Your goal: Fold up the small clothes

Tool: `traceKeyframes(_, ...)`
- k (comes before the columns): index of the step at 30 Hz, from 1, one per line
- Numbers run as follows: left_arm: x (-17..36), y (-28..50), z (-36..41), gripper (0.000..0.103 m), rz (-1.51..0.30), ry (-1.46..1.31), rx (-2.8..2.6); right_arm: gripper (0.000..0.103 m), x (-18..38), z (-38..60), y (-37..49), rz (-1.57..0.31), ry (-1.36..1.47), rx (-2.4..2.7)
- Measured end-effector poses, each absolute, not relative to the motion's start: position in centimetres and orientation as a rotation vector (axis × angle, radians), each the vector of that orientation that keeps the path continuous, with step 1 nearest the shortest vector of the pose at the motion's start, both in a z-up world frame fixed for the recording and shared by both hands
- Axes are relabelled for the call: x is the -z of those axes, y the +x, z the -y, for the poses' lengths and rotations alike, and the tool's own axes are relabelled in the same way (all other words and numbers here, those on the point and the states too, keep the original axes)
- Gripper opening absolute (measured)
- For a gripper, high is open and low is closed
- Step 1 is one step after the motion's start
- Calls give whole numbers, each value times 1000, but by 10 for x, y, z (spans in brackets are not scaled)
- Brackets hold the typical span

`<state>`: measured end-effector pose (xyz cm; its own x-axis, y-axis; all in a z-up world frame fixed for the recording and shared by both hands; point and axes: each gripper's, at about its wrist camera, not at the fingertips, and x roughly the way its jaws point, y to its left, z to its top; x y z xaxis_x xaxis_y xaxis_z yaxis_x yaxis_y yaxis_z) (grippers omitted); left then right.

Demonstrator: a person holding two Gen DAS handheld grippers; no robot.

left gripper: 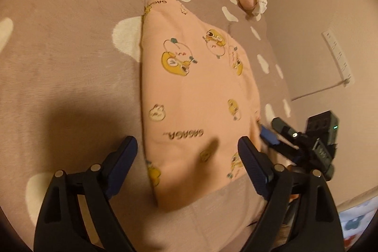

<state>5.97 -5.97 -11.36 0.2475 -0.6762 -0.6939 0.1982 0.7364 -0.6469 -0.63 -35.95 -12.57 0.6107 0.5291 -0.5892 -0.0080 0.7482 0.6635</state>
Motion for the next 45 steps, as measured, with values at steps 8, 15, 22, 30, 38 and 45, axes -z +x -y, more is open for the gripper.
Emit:
traceKeyframes(8, 117, 79, 63, 95, -1194, -594, 663, 80, 127, 358, 14, -898, 733, -362)
traceKeyframes(15, 118, 86, 69, 101, -1188, -614, 665, 80, 132, 351, 31, -908, 765, -391)
traceKeyframes(22, 122, 98, 72, 102, -1178, -623, 675, 80, 136, 343, 50, -903, 800, -436)
traceKeyframes(30, 124, 107, 79, 102, -1154, -618, 690, 74, 134, 329, 62, -902, 713, -441)
traceKeyframes(38, 122, 106, 79, 80, -1170, -554, 624, 45, 139, 337, 58, -916, 687, -397)
traceKeyframes(45, 119, 103, 84, 63, -1168, -462, 547, 42, 132, 329, 57, -908, 610, -369)
